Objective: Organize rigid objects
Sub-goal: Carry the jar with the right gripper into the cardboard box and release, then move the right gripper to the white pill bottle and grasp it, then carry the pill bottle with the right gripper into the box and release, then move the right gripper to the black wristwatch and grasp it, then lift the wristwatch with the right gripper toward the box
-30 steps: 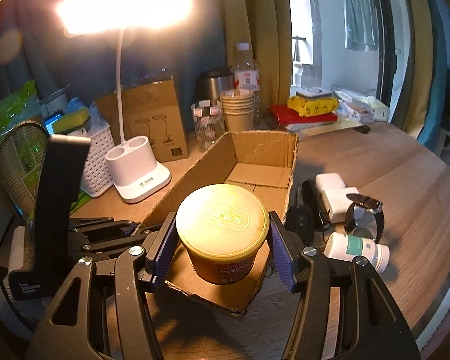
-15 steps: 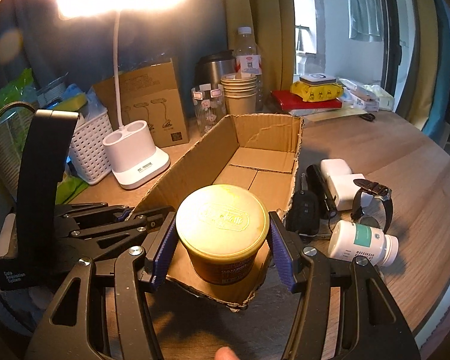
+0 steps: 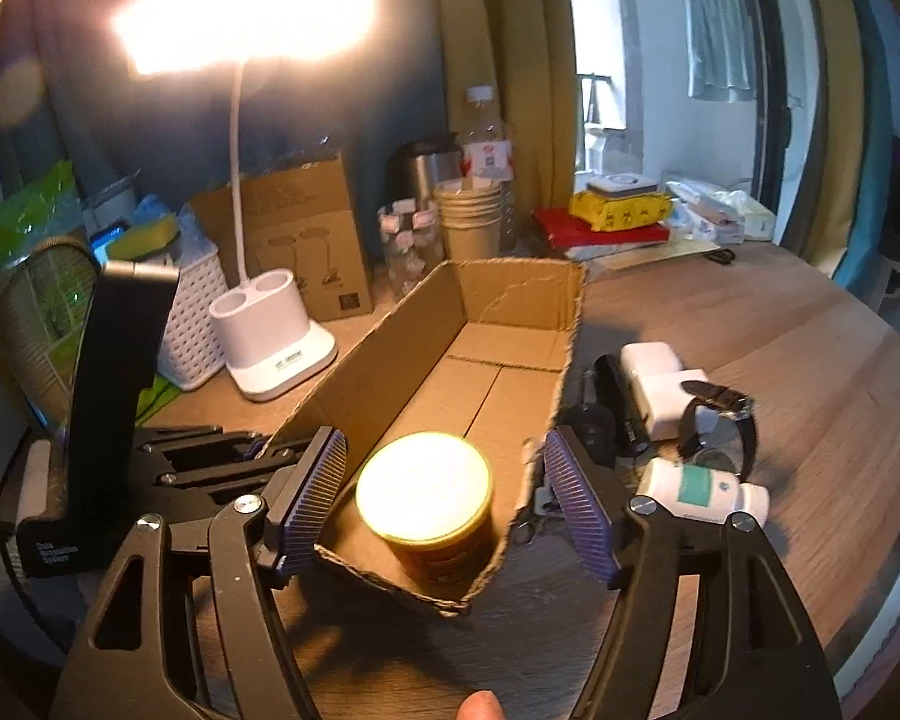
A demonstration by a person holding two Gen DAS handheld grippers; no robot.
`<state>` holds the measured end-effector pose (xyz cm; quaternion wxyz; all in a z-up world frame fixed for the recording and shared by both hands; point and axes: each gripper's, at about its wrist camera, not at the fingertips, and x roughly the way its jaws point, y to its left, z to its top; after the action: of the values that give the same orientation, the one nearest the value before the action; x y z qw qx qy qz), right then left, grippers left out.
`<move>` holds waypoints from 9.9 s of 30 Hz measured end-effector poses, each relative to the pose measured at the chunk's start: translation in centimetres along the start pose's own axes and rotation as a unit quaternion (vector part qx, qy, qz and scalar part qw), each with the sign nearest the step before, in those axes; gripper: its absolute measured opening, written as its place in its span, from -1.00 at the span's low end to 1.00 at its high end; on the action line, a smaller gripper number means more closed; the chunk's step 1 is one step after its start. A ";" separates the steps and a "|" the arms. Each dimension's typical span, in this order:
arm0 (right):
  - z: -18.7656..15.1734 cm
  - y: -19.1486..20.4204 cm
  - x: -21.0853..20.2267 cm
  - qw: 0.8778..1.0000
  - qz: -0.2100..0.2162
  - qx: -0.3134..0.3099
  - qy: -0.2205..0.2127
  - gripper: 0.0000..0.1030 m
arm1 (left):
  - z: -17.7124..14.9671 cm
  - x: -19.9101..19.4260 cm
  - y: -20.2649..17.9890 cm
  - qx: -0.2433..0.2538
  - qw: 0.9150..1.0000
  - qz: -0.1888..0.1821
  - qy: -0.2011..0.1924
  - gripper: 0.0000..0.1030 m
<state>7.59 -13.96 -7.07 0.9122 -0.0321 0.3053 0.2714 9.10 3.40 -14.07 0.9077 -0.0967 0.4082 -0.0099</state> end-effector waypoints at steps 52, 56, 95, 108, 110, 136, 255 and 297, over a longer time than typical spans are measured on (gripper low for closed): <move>-4.4 -12.7 3.2 0.989 -0.043 0.131 0.060 0.48 | 0.1 -0.2 0.1 0.003 1.000 0.004 -0.003 -0.86; -4.8 -11.1 2.6 0.990 -0.032 0.114 0.073 0.48 | 0.1 -0.2 0.1 0.003 1.000 0.004 -0.003 -0.86; -2.6 -9.0 1.0 0.998 -0.060 0.001 0.033 -0.01 | 0.2 -0.1 -0.1 0.009 1.000 0.010 -0.005 -0.86; 0.4 -6.7 -0.7 0.999 -0.044 -0.017 -0.005 -0.01 | 0.2 -0.1 -0.2 0.010 1.000 0.010 -0.006 -0.86; 0.6 -6.5 -0.8 0.999 -0.041 -0.018 -0.007 -0.01 | 0.2 0.0 -0.1 0.009 1.000 0.010 -0.005 -0.86; 3.7 -1.0 3.5 0.997 0.031 -0.075 0.000 -0.01 | 0.1 -0.1 -0.2 0.009 1.000 0.010 -0.006 -0.86; -2.0 -14.8 7.9 0.984 -0.133 0.021 0.121 0.27 | -0.1 0.0 -0.4 0.007 1.000 0.012 -0.008 -0.86; 0.1 -12.1 4.4 0.993 -0.093 0.017 0.074 -0.11 | -0.1 0.0 -0.4 0.008 1.000 0.012 -0.009 -0.86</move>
<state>16.83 -22.15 -10.80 0.9087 -0.0653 0.3723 0.1770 9.08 2.98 -14.04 0.9121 -0.0846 0.4011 -0.0012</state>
